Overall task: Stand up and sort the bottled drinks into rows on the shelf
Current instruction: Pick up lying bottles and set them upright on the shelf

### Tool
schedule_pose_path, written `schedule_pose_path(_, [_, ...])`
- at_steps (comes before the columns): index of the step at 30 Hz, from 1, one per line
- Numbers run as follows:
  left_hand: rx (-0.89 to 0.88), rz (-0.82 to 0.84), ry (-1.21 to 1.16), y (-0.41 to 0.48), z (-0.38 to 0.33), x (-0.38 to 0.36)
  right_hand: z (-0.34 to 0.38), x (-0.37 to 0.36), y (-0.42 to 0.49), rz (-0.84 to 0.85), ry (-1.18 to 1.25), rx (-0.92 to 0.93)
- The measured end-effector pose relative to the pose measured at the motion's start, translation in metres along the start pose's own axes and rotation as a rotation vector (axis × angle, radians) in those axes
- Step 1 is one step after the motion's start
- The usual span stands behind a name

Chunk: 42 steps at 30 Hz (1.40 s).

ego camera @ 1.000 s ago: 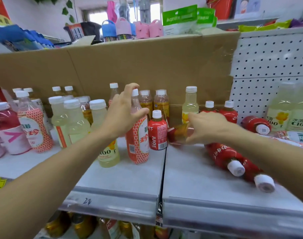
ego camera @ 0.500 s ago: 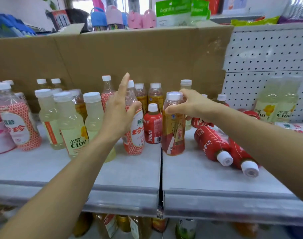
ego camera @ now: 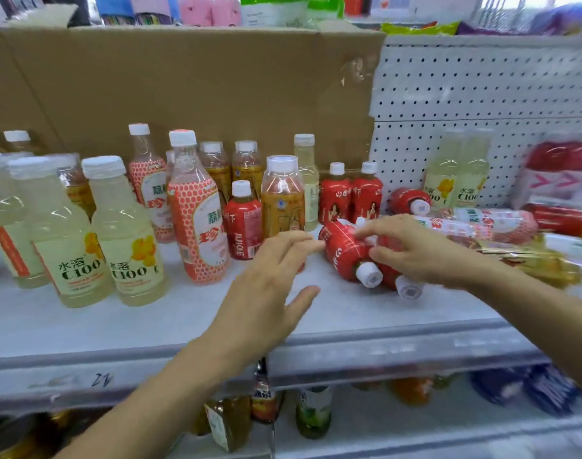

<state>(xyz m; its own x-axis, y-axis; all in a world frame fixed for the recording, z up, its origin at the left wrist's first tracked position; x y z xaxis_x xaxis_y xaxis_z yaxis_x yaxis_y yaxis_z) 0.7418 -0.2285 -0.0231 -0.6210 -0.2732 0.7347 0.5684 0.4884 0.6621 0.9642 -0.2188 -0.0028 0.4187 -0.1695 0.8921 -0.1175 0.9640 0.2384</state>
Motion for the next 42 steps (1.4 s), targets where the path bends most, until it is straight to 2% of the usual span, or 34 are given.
schedule_pose_path(3, [-0.154, 0.189, 0.077, 0.033, -0.015, -0.046, -0.014, 0.005, -0.014, -0.025, -0.017, 0.056])
schedule_pose_path(7, [-0.219, 0.306, 0.239, 0.073, -0.01, -0.085, -0.028, 0.022, -0.027, 0.044, -0.029, 0.037])
schedule_pose_path(10, [-0.314, 0.339, 0.383, 0.083, -0.011, -0.095, -0.037, 0.023, -0.035, 0.177, -0.245, 0.102])
schedule_pose_path(12, [-0.364, 0.277, 0.494, 0.085, -0.015, -0.098, -0.044, 0.019, -0.037, 0.233, -0.472, 0.122])
schedule_pose_path(14, [-0.304, 0.168, 0.493, 0.089, -0.017, -0.093, -0.044, 0.016, -0.036, 0.211, -0.629, 0.196])
schedule_pose_path(17, [0.018, 0.072, 0.313, 0.1, -0.016, -0.073, -0.042, 0.015, -0.032, 0.137, -0.741, 0.34])
schedule_pose_path(21, [0.439, 0.094, 0.206, 0.109, 0.0, -0.061, -0.053, 0.02, -0.024, 0.091, -0.692, 0.414])
schedule_pose_path(25, [0.711, 0.178, -0.053, 0.109, 0.009, -0.067, -0.054, 0.032, -0.016, -0.061, -0.512, 0.461])
schedule_pose_path(28, [0.661, 0.094, -0.101, 0.114, 0.006, -0.067, -0.055, 0.038, -0.007, -0.118, -0.213, 0.346])
schedule_pose_path(31, [0.611, 0.051, -0.053, 0.119, 0.007, -0.065, -0.059, 0.03, 0.007, -0.068, 0.099, 0.189])
schedule_pose_path(34, [0.601, 0.0, -0.047, 0.121, 0.009, -0.064, -0.057, 0.02, 0.023, -0.002, 0.307, 0.102])
schedule_pose_path(38, [0.678, -0.104, -0.136, 0.108, 0.001, -0.07, -0.06, 0.017, 0.026, 0.09, 0.294, 0.106])
schedule_pose_path(42, [0.636, -0.11, -0.07, 0.091, -0.02, -0.078, -0.087, 0.045, 0.002, 0.062, 0.127, 0.13])
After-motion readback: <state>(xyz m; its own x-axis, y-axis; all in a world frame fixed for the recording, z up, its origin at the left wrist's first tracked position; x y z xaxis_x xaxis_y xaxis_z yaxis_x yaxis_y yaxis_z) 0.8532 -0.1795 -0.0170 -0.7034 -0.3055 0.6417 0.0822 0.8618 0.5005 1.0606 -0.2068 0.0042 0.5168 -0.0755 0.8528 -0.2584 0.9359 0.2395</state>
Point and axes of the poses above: each hand's wrist, its own y-axis towards the middle knuckle, its own x-axis out of the back of the hand, z = x × y, the point moved 5 cm from there along y, towards the middle knuckle, and after that the axes turned 2 degrees about y, right-handed, at the moved point
